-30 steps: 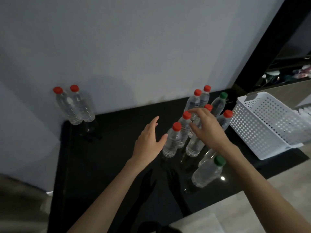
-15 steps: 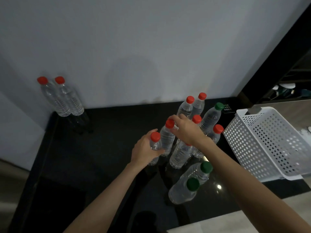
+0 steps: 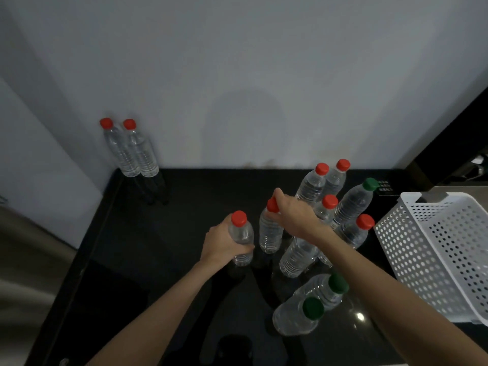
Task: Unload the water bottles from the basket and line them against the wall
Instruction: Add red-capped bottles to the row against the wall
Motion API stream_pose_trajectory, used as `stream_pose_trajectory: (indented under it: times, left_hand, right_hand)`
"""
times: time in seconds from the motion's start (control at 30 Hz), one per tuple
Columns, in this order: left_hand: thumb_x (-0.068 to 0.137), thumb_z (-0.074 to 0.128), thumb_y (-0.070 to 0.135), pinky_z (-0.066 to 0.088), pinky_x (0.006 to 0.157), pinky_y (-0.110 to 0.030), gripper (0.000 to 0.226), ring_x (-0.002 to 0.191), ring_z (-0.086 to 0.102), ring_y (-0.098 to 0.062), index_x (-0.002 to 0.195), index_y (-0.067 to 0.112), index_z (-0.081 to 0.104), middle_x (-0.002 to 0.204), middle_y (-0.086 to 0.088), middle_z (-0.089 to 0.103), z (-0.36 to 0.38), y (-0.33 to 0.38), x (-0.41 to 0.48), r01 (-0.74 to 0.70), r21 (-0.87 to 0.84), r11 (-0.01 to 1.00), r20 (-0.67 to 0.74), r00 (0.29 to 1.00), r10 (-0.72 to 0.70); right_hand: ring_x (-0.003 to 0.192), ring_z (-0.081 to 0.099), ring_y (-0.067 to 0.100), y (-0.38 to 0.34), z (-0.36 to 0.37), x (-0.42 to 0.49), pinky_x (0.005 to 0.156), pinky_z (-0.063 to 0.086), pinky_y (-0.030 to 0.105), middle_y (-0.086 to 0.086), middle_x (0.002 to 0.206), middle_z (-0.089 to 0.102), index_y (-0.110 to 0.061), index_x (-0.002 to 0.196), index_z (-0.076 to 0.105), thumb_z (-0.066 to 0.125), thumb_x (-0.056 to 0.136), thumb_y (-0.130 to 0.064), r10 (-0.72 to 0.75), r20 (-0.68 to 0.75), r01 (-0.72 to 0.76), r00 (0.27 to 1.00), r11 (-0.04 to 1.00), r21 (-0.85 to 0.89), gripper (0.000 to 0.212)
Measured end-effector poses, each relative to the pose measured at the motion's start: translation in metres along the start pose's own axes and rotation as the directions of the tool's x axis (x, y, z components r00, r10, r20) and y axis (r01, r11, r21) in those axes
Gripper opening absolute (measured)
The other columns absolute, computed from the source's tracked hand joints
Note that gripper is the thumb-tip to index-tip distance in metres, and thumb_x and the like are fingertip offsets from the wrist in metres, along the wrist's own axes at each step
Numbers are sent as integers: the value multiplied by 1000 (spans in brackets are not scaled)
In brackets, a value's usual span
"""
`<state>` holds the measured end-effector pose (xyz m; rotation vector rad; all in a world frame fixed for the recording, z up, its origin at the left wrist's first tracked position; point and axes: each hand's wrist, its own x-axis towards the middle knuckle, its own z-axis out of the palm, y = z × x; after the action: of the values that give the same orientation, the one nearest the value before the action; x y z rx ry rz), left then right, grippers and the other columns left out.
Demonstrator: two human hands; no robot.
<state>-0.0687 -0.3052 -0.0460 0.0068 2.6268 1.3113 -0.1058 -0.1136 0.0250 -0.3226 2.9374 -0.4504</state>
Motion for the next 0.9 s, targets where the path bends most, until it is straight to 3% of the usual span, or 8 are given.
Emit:
stream_pose_trajectory:
  times: [0.07,0.23,0.43,0.53,0.7,0.77,0.9]
  left_hand:
    - [56,90,37,53,86,-27,57,92,65,-3,103,33,58,94,15,68,-16,-9,0,9,3,1000,-45,999,-8]
    - [54,92,34,54,87,-29,62,93,66,-7,107,30,60,95,14,68,-67,-35,-2,43,21,999,-183,982,-38]
    - [55,92,32,53,89,-32,65,94,65,-13,111,28,60,95,11,67,-123,-73,-7,127,54,990,-279,954,-107]
    - [55,92,30,53,88,-33,67,95,65,-14,113,26,60,98,8,69,-144,-95,-10,147,40,988,-297,946,-128]
    - [57,93,27,46,78,-20,67,92,64,-12,115,20,60,100,5,69,-170,-127,-13,145,12,989,-307,942,-135]
    - [56,93,27,44,73,-14,65,91,64,-12,112,20,60,96,8,67,-177,-138,-12,137,-20,990,-309,941,-136]
    - [57,92,28,49,78,-20,62,88,63,-5,107,29,56,90,18,63,-180,-146,-12,79,-41,996,-258,962,-87]
  right_hand:
    - [78,53,19,-9,4,4,71,44,35,0,88,52,-18,100,36,57,94,-34,-5,20,2,1000,994,113,27]
    - [90,56,24,-41,15,26,80,46,37,5,103,54,-15,104,43,61,91,-27,-40,68,16,997,944,330,26]
    - [89,56,23,-95,33,57,80,50,37,9,104,55,-13,105,44,61,92,-24,-121,80,75,989,899,432,24]
    - [89,55,21,-123,43,70,75,47,30,10,105,55,-12,106,44,61,92,-22,-144,101,80,984,877,474,24]
    - [89,53,17,-158,60,86,68,40,21,8,106,54,-17,106,43,61,92,-21,-160,114,86,981,871,484,23]
    - [92,53,18,-166,65,89,72,41,22,8,108,53,-17,108,45,61,92,-22,-157,103,90,982,875,475,23]
    - [105,46,23,-167,76,87,91,45,36,10,115,45,-21,116,48,60,92,-27,-74,26,53,997,876,480,28]
